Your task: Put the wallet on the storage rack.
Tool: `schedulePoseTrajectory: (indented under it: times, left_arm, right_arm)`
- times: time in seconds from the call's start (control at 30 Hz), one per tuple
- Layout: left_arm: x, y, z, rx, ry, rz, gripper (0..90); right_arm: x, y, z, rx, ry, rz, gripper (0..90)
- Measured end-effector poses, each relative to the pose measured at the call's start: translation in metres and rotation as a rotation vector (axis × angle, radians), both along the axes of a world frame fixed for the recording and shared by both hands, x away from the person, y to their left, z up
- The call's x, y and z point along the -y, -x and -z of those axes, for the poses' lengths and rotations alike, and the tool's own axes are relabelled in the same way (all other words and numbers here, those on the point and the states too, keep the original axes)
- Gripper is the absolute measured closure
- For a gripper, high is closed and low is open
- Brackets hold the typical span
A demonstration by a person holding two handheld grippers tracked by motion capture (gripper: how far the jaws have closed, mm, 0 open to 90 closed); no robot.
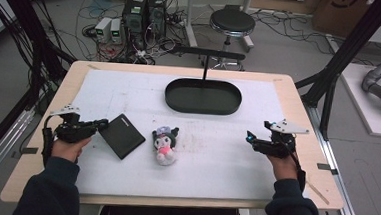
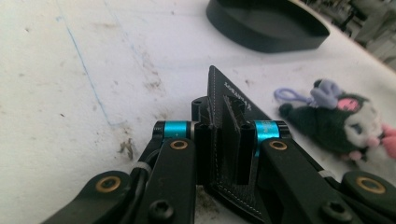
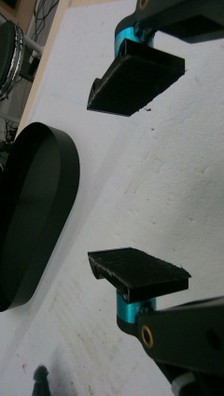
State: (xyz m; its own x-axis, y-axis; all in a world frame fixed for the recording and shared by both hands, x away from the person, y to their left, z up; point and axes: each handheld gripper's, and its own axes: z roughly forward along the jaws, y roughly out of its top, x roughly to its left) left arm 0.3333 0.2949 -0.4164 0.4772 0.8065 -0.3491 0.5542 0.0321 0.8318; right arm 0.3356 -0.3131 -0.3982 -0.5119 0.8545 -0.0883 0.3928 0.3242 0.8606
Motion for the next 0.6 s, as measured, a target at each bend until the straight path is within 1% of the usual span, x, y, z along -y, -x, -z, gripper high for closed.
schedulePoseTrajectory:
  times: [0.03, 0.13, 0.17, 0.2, 0.23, 0.27, 0.3, 0.33, 0.37, 0.4, 0.43, 0.47, 0.5, 0.53, 0.6]
  left_arm:
    - [0.000, 0.000, 0.000, 0.000, 0.000, 0.000, 83.3]
    - [-0.006, 0.003, -0.004, 0.032, 0.029, -0.020, 83.7]
    - [-0.008, 0.005, -0.009, 0.059, 0.042, -0.034, 83.8]
    - [-0.008, 0.005, -0.009, 0.059, 0.042, -0.034, 84.0]
    - [-0.009, 0.006, -0.012, 0.075, 0.042, -0.044, 84.2]
    - [-0.010, 0.009, -0.018, 0.115, 0.041, -0.052, 84.4]
    - [-0.010, 0.009, -0.018, 0.115, 0.041, -0.052, 84.7]
    - [-0.010, 0.013, -0.024, 0.149, 0.032, -0.058, 85.0]
    - [-0.010, 0.013, -0.024, 0.149, 0.032, -0.058, 85.3]
    - [-0.008, 0.015, -0.028, 0.180, 0.025, -0.063, 85.7]
    - [-0.008, 0.015, -0.028, 0.180, 0.025, -0.063, 85.9]
    - [-0.007, 0.016, -0.029, 0.189, 0.016, -0.059, 85.9]
    - [-0.004, 0.016, -0.030, 0.195, 0.017, -0.052, 86.0]
    - [-0.001, 0.016, -0.029, 0.200, 0.033, -0.026, 86.1]
    - [0.000, 0.016, -0.029, 0.204, 0.033, -0.022, 86.1]
  right_arm:
    - [0.000, 0.000, 0.000, -0.001, -0.001, 0.004, 24.0]
    - [0.000, 0.000, 0.000, 0.000, -0.001, 0.003, 24.0]
    - [0.001, 0.000, 0.000, -0.002, -0.003, 0.002, 24.0]
    - [0.001, 0.000, 0.000, -0.002, -0.003, 0.002, 24.0]
    - [0.001, 0.000, 0.000, -0.002, -0.004, 0.003, 24.0]
    - [0.001, 0.000, 0.001, -0.001, -0.003, 0.004, 24.0]
    - [0.001, 0.000, 0.001, -0.004, -0.004, 0.006, 24.0]
    - [0.001, 0.000, 0.001, -0.003, -0.003, 0.006, 24.0]
    - [0.001, 0.000, 0.001, -0.004, -0.003, 0.007, 24.0]
    - [0.001, 0.000, 0.001, -0.005, -0.002, 0.007, 24.0]
    - [0.001, -0.001, 0.001, -0.005, -0.001, 0.007, 24.0]
    - [0.001, -0.001, 0.001, -0.005, -0.001, 0.007, 24.0]
    - [0.001, -0.001, 0.001, -0.006, 0.000, 0.006, 24.0]
    - [0.001, -0.001, 0.001, -0.005, 0.001, 0.005, 24.0]
    - [0.001, -0.001, 0.001, -0.005, -0.002, 0.006, 24.0]
